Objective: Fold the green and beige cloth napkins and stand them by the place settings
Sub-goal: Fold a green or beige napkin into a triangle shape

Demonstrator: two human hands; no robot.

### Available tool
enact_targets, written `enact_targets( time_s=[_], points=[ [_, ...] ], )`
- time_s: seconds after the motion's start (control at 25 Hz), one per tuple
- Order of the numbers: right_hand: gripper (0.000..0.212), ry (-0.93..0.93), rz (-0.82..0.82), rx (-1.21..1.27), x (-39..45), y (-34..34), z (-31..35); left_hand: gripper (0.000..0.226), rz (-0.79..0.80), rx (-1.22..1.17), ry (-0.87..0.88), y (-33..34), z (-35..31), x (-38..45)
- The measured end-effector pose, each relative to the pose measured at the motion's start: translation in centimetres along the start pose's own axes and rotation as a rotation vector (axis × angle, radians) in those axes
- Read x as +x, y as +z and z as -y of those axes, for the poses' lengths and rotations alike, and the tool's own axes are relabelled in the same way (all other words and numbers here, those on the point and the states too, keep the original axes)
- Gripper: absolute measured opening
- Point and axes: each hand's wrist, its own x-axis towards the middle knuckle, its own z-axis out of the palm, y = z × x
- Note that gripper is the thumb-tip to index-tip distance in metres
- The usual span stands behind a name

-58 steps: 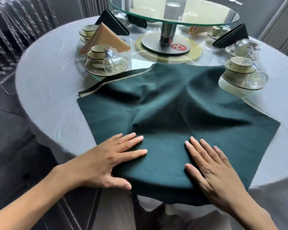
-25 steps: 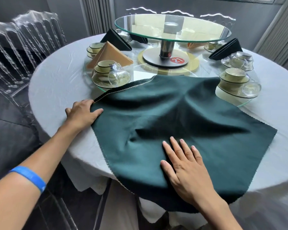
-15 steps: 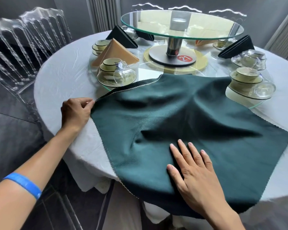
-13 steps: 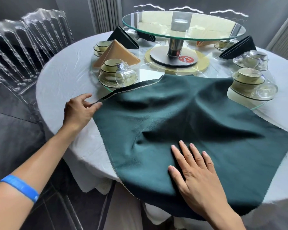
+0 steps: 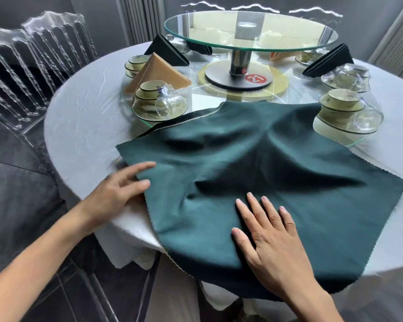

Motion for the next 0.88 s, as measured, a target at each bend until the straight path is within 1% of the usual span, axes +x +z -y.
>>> enact_targets(
  time_s=[0.04,0.08,0.12,0.16,0.2,0.24,0.28,0.32,0.4,0.48,0.52,0.56,0.64,0.72,0.76,0.8,0.84,0.88],
  points=[
    [0.06,0.0,0.003,0.003,0.0,0.0,0.0,0.044,0.158,0.0,0.027,0.8,-0.4,-2.1],
    [0.06,-0.002,0.001,0.005,0.0,0.1,0.0,0.046,0.301,0.038,0.043,1.3,-0.7,-3.7],
    [0.06,-0.005,0.001,0.008,0.0,0.1,0.0,0.054,0.426,0.087,0.064,2.1,-1.1,-5.1],
    [0.06,-0.008,0.007,0.013,0.0,0.2,0.0,0.065,0.512,0.164,0.108,2.8,-1.0,-6.0],
    [0.06,-0.011,0.017,0.023,0.0,0.2,0.0,0.074,0.532,0.285,0.192,3.4,-0.3,-6.2],
    [0.061,-0.015,0.025,0.036,0.1,0.3,-0.1,0.078,0.489,0.416,0.307,4.3,0.2,-6.1],
    [0.064,-0.022,0.036,0.065,0.2,0.1,-0.3,0.077,0.403,0.502,0.418,4.9,0.6,-5.6],
    [0.067,-0.034,0.042,0.124,0.3,-0.3,-0.5,0.071,0.299,0.54,0.498,5.5,0.6,-5.2],
    [0.075,-0.07,0.031,0.33,-0.5,-1.6,-0.7,0.05,0.03,0.481,0.526,6.0,0.1,-4.1],
    [0.072,-0.107,-0.002,0.542,-1.8,-3.6,-0.8,0.025,-0.227,0.354,0.489,6.1,-1.3,-2.7],
    [0.073,-0.145,-0.056,0.567,-2.5,-4.5,-0.8,0.015,-0.311,0.317,0.476,6.3,-1.9,-1.9],
    [0.078,-0.19,-0.115,0.519,-2.8,-4.7,-1.3,0.019,-0.366,0.293,0.47,6.5,-2.6,-0.8],
    [0.086,-0.239,-0.222,0.306,-3.3,-4.6,-1.9,0.035,-0.424,0.213,0.441,6.7,-3.7,1.1],
    [0.092,-0.191,-0.293,0.178,-3.3,-4.1,-3.3,0.035,-0.449,0.165,0.421,6.6,-4.2,2.6],
    [0.092,-0.142,-0.313,0.169,-3.3,-3.6,-4.8,0.029,-0.42,0.178,0.422,6.4,-4.0,3.1],
    [0.087,-0.071,-0.331,0.178,-3.3,-3.1,-6.4,0.019,-0.34,0.191,0.422,6.1,-3.6,3.4],
    [0.08,0.005,-0.343,0.225,-3.1,-3.0,-8.3,0.02,-0.207,0.205,0.41,5.8,-3.2,3.5],
    [0.074,0.06,-0.343,0.282,-2.9,-2.9,-10.1,0.039,-0.075,0.255,0.39,5.5,-2.7,3.2]
  ],
)
